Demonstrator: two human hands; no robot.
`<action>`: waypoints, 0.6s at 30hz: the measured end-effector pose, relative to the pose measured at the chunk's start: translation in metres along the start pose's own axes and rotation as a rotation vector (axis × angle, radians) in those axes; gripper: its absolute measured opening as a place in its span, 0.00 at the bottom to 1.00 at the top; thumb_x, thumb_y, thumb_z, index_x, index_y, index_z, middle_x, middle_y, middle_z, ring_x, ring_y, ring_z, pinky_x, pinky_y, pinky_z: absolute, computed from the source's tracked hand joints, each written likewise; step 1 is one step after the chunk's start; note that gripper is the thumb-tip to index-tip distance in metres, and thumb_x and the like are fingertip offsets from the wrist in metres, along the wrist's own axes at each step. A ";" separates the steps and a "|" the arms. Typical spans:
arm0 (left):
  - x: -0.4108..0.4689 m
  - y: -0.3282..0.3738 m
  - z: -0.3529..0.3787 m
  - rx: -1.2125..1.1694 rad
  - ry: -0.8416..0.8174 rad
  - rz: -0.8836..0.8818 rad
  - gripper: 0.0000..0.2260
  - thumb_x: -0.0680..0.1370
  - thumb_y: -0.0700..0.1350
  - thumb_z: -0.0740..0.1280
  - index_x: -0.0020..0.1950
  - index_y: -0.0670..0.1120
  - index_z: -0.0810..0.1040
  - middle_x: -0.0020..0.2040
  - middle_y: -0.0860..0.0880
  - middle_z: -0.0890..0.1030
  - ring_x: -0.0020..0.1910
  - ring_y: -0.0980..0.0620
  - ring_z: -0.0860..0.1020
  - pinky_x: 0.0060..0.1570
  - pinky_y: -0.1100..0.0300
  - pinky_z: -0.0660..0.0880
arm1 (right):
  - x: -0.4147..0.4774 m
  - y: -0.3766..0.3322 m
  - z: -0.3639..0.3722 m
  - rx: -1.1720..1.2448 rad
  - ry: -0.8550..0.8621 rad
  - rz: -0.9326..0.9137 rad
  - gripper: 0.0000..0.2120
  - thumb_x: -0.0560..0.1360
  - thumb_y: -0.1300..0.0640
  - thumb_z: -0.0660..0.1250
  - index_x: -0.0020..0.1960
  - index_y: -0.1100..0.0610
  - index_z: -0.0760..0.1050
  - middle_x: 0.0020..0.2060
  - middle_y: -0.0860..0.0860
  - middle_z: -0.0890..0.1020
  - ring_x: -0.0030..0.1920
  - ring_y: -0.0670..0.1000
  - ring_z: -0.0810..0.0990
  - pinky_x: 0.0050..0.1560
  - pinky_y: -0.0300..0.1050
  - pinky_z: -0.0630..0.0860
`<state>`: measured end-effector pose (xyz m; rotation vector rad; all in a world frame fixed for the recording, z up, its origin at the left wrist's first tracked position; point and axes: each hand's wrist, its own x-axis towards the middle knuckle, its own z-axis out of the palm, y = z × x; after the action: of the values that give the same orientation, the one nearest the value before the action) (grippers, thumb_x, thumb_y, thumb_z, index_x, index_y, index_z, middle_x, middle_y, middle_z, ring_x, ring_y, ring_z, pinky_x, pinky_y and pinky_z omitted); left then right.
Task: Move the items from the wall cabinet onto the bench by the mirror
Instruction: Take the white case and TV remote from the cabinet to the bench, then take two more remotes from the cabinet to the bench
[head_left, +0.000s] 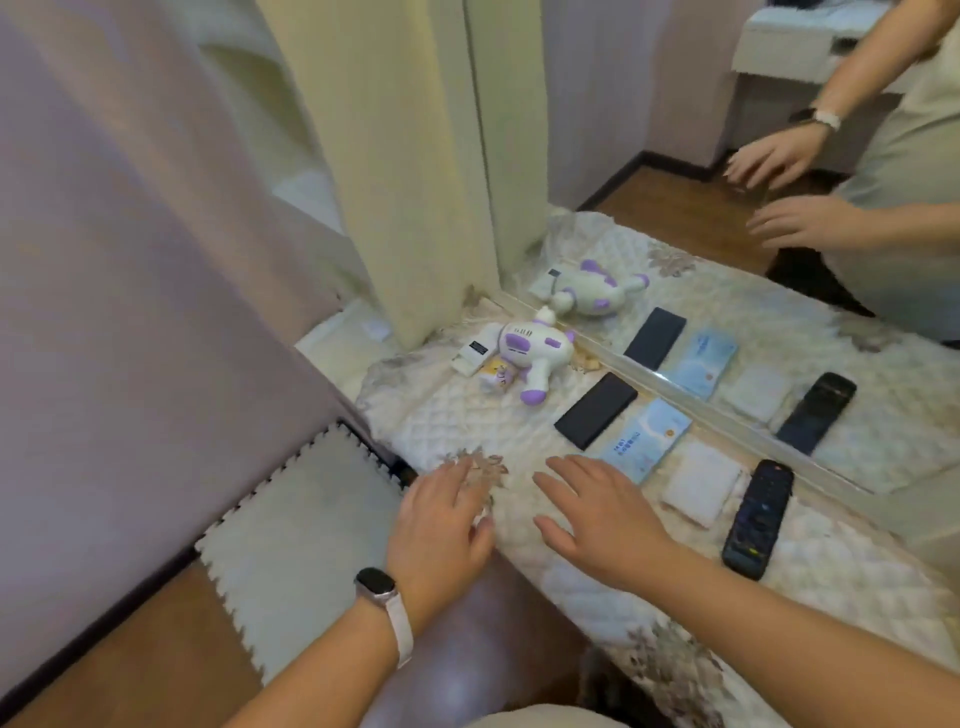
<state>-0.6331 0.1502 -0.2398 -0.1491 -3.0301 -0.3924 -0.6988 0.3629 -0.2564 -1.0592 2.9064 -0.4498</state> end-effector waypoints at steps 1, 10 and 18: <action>-0.018 -0.015 -0.009 0.007 0.030 -0.026 0.19 0.73 0.49 0.65 0.63 0.47 0.78 0.64 0.44 0.78 0.64 0.43 0.75 0.63 0.46 0.73 | 0.008 -0.021 0.002 -0.023 -0.007 -0.066 0.22 0.74 0.44 0.62 0.60 0.55 0.79 0.57 0.55 0.82 0.55 0.58 0.81 0.54 0.52 0.77; -0.201 -0.162 -0.081 0.097 0.251 -0.207 0.18 0.75 0.52 0.64 0.62 0.47 0.78 0.62 0.46 0.78 0.62 0.45 0.75 0.62 0.50 0.72 | 0.060 -0.245 0.024 -0.154 -0.040 -0.468 0.22 0.74 0.43 0.61 0.62 0.53 0.79 0.59 0.52 0.81 0.59 0.55 0.78 0.59 0.50 0.71; -0.350 -0.252 -0.130 0.223 0.335 -0.452 0.19 0.75 0.53 0.64 0.63 0.48 0.78 0.63 0.46 0.79 0.64 0.44 0.75 0.64 0.47 0.70 | 0.083 -0.422 0.052 -0.137 -0.006 -0.789 0.22 0.76 0.43 0.60 0.62 0.56 0.78 0.58 0.55 0.81 0.58 0.58 0.78 0.57 0.54 0.76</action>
<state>-0.3039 -0.1563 -0.2103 0.5642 -2.7216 -0.0878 -0.4920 -0.0114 -0.1844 -2.2014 2.4161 -0.2378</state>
